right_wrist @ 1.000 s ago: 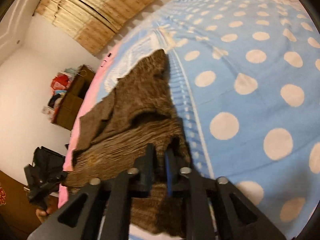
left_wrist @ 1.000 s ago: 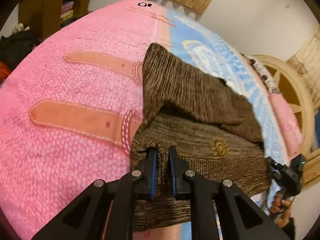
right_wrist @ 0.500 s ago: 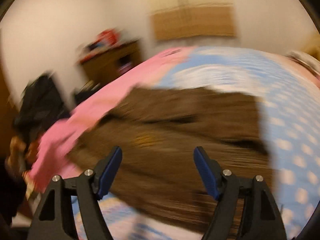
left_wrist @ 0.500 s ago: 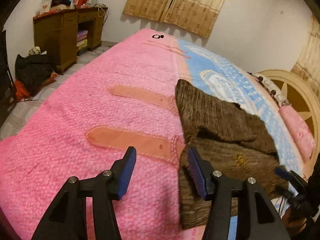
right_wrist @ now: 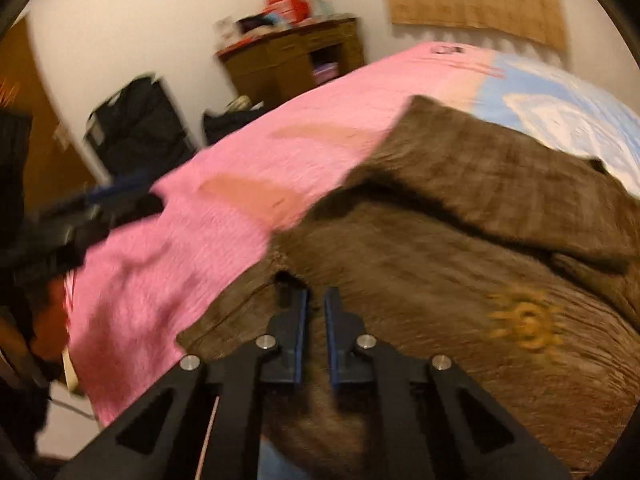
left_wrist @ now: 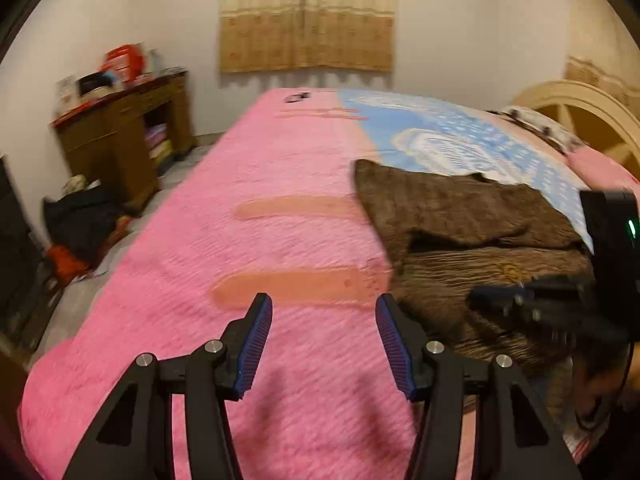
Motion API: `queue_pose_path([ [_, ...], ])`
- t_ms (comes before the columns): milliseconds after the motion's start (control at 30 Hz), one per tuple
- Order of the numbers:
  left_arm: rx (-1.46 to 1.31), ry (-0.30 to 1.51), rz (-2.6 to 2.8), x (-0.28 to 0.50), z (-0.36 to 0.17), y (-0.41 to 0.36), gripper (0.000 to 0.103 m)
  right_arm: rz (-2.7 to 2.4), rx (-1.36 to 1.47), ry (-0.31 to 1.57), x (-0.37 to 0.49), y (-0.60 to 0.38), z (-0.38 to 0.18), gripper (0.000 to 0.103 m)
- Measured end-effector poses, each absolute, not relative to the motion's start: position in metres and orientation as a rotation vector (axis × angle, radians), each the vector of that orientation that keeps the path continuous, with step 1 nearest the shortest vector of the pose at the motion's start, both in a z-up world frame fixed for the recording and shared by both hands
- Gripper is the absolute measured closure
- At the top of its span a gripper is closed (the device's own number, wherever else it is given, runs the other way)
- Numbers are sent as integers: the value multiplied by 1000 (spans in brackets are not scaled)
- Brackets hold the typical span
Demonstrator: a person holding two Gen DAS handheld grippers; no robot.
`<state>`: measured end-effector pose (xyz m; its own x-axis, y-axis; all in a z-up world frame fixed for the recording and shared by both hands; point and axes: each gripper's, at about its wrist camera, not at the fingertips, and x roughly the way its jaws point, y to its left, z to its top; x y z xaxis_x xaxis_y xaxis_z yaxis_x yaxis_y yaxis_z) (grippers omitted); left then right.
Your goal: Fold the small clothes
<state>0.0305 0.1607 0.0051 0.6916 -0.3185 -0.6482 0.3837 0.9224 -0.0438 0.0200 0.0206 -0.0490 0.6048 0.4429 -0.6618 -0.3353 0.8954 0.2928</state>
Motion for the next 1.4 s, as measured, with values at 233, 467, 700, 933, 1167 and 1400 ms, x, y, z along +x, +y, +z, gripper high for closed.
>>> queue_pose_path([
  [233,286,664,-618,39,4,123,48,484,179,814,21,-2,-35,89],
  [467,193,726,-529,44,1,171,41,593,15,731,3,48,-35,5],
  [700,229,710,-534,35,3,180,41,586,-136,822,28,77,-57,71],
  [933,315,680,-670,42,5,146,41,540,194,851,48,15,-48,93],
  [1167,553,663,-829,47,-11,83,41,645,318,831,39,2,-34,93],
  [1400,640,634,-912,43,-29,54,44,698,241,795,30,6,-14,93],
])
